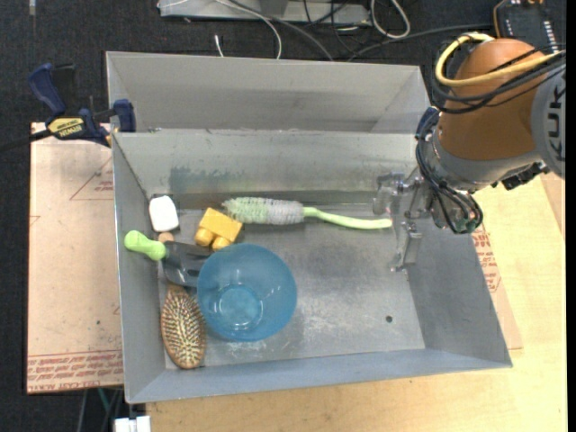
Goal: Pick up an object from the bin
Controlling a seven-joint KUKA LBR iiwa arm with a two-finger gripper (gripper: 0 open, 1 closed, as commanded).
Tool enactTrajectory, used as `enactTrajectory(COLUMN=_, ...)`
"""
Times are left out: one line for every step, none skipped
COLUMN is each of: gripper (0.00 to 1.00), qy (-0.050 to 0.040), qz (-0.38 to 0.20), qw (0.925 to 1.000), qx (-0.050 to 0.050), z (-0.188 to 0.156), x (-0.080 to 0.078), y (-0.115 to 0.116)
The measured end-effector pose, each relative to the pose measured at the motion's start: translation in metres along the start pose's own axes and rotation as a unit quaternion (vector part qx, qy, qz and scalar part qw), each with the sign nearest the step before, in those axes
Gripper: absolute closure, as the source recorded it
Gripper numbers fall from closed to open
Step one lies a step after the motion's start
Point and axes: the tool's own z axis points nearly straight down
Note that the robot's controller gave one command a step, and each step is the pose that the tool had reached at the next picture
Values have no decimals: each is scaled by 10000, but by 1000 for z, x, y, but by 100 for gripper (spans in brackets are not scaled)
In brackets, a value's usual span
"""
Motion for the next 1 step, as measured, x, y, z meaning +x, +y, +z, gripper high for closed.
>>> enactTrajectory(gripper=0, qy=-38, qz=-15, qw=10000, qx=5, z=-5, x=-1, y=0)
